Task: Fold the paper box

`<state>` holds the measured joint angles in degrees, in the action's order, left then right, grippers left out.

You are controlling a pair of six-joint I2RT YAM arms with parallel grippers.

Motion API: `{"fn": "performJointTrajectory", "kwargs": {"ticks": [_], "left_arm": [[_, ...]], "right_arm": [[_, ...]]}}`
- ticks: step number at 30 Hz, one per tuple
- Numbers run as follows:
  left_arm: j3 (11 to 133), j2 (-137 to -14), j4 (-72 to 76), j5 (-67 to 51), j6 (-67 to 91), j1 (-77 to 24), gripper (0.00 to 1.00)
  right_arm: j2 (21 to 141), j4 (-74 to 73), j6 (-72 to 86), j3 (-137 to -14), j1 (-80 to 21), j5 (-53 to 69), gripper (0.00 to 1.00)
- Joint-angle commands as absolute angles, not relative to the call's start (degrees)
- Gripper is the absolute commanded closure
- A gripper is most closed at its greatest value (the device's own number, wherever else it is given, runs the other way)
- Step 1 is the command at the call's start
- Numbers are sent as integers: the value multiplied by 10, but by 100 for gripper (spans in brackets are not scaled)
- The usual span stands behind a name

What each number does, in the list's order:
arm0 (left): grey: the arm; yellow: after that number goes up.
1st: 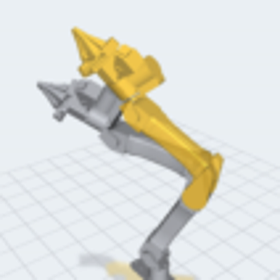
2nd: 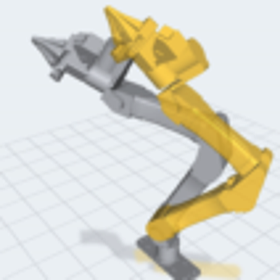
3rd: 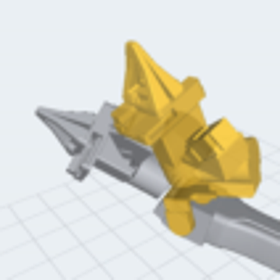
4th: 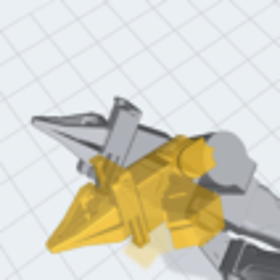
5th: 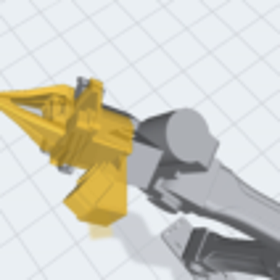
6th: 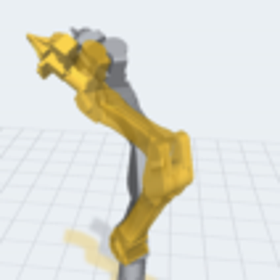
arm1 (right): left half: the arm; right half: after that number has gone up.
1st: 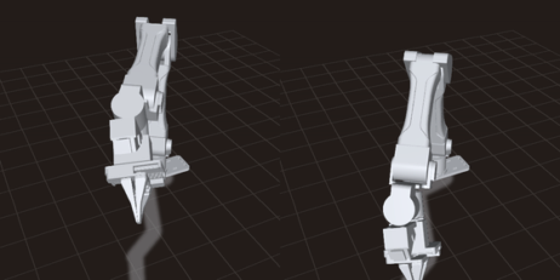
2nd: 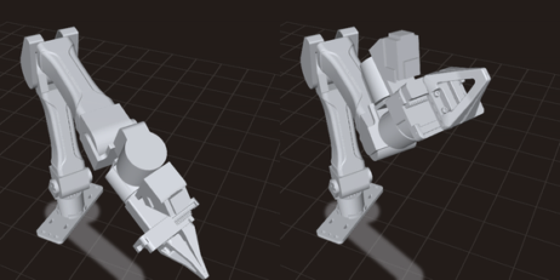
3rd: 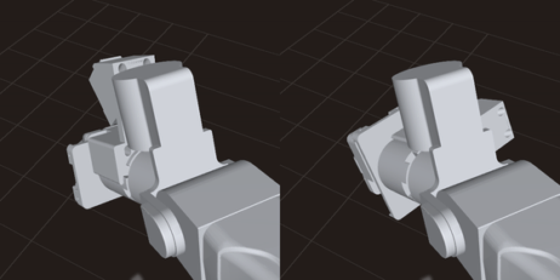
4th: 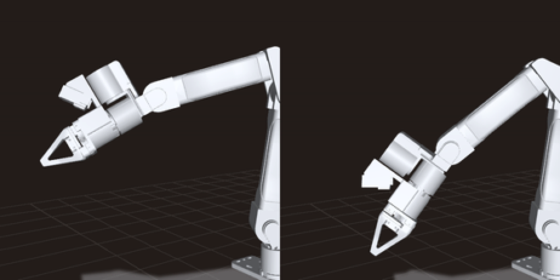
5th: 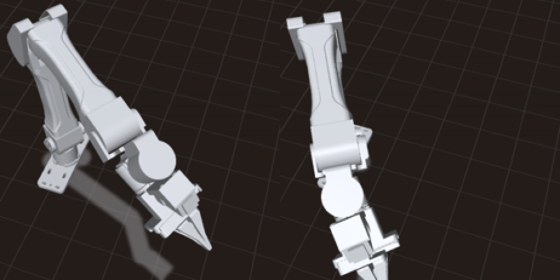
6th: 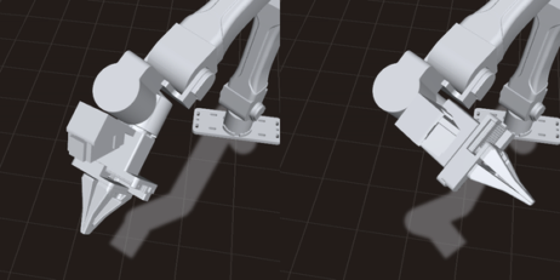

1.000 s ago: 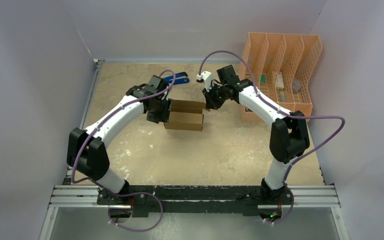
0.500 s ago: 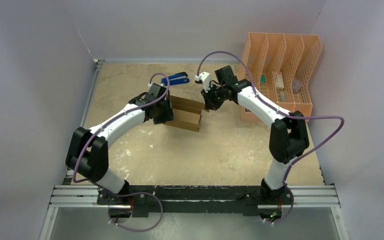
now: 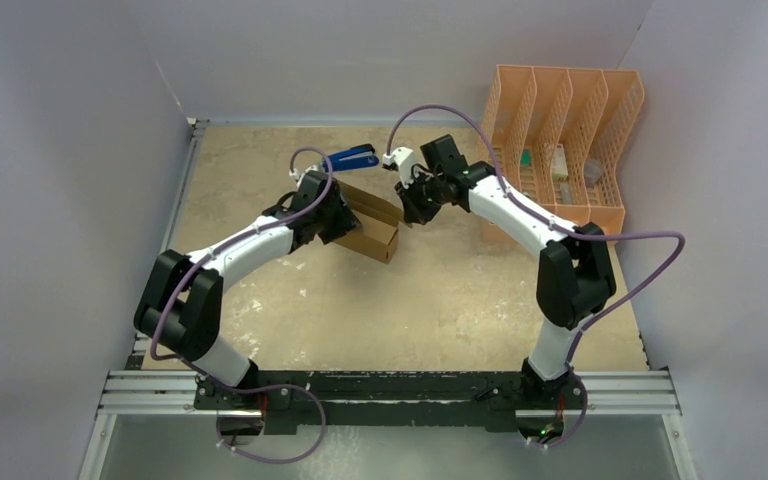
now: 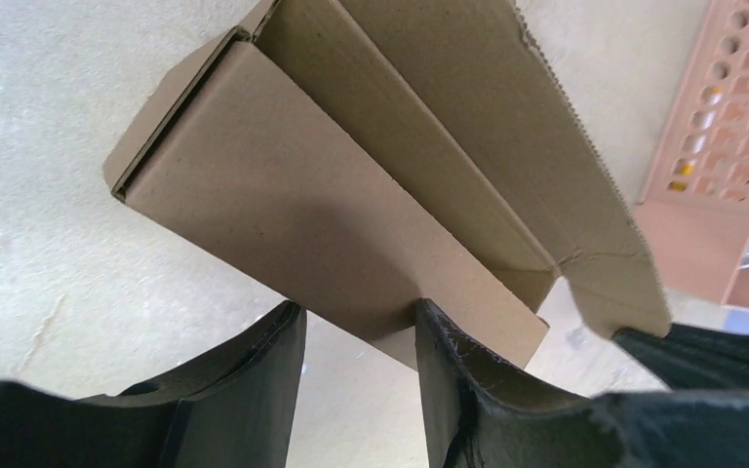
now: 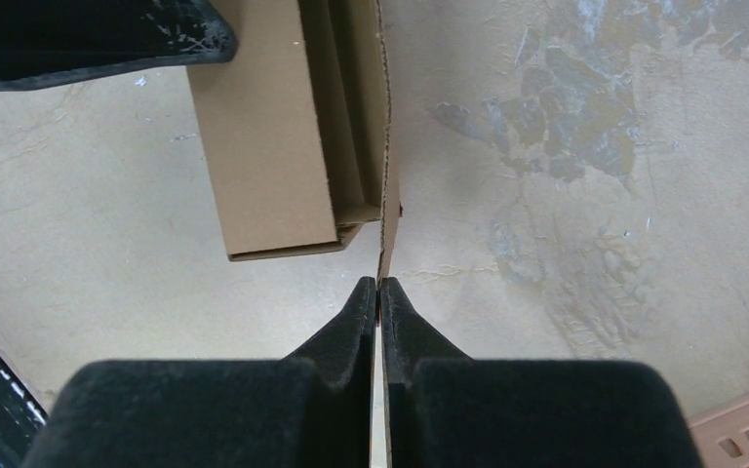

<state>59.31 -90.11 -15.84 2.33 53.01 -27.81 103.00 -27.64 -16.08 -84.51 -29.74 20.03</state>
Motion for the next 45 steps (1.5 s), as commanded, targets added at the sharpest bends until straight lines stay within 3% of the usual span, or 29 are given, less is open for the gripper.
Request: {"fn": "performJointTrajectory", "kwargs": {"ticks": [1, 22, 45], "left_arm": [[571, -899, -60, 20, 602, -288, 55], [447, -877, 118, 32, 747, -326, 60], [367, -850, 227, 59, 818, -359, 62]], "right_arm": [[1016, -271, -138, -846, -319, 199, 97], [992, -208, 86, -827, -345, 98, 94], [995, -149, 206, -804, -376, 10, 95]]}}
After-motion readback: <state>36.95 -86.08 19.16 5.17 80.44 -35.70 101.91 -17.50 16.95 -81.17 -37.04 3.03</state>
